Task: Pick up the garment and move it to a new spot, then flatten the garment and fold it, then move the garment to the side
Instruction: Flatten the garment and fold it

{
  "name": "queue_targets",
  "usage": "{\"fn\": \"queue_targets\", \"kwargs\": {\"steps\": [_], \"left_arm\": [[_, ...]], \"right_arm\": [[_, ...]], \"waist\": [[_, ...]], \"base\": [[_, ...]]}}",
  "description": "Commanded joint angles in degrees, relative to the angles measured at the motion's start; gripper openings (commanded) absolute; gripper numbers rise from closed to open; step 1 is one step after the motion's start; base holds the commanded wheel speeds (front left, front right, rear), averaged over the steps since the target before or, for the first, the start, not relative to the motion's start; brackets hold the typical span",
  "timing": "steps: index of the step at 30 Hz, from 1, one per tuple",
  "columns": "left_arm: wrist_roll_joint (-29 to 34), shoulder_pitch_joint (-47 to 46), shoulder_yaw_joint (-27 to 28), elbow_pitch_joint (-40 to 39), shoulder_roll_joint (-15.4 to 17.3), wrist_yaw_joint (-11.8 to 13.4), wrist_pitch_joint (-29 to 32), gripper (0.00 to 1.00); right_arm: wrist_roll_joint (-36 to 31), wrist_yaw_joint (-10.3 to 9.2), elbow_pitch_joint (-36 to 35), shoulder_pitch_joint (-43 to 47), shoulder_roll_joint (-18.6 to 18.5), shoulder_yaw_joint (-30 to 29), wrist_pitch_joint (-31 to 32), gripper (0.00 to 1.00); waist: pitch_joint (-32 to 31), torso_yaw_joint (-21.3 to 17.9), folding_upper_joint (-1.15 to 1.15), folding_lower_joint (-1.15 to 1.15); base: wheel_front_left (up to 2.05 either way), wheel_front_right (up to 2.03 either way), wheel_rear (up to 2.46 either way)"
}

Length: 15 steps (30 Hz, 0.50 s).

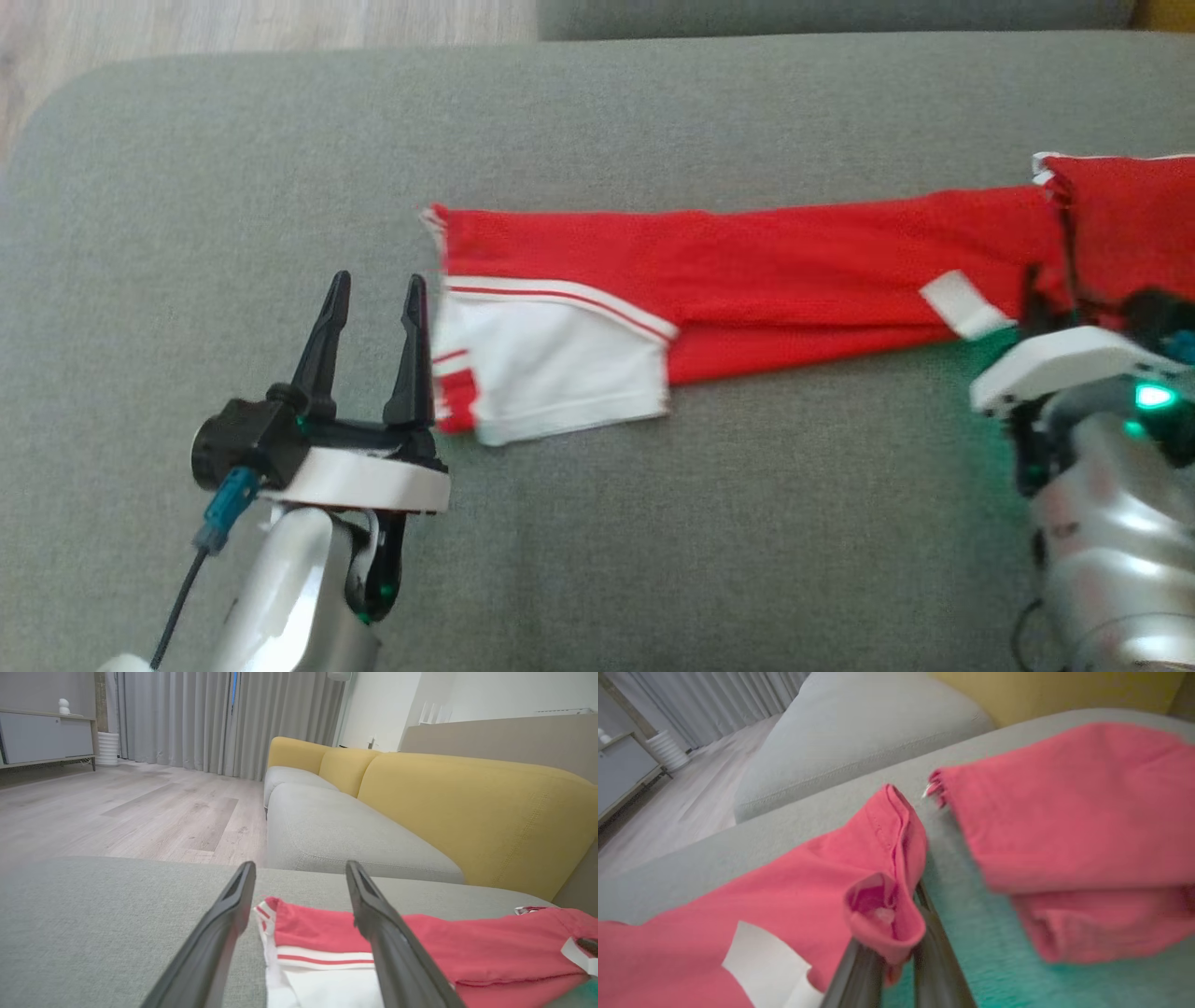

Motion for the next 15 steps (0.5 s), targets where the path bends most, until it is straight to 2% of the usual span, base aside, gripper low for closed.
{"fn": "queue_targets", "kwargs": {"steps": [1,4,8,15], "left_arm": [[-0.5,-1.1,1.6,-2.1,0.4,0.0,-0.3,1.0],[-0.7,-0.9,1.1,-2.5,0.4,0.2,-0.3,1.0],[-1.2,-0.4,0.4,-3.0,0.4,0.5,-0.3,1.0],[-1.9,0.1,0.2,-4.0,0.4,1.1,-0.3,1.0]], "right_arm": [[-0.9,-0.04,-2.9,0.3,-2.1,-0.1,-1.1,0.0],[-1.6,-0.04,-5.0,1.0,-2.7,-1.1,-1.3,0.0],[-1.4,-0.04,-8.5,1.3,-1.3,-0.2,-1.4,0.0],[1.9,-0.04,-14.2,1.1,2.0,7.8,0.4,0.0]], "waist": [[-0.8,-0.6,0.0,0.0],[-1.7,-0.9,0.0,0.0],[-2.9,-0.9,0.0,0.0],[-4.5,1.1,0.0,0.0]], "base": [[0.0,0.0,0.0],[0.0,0.0,0.0],[0.0,0.0,0.0],[0.0,0.0,0.0]]}}
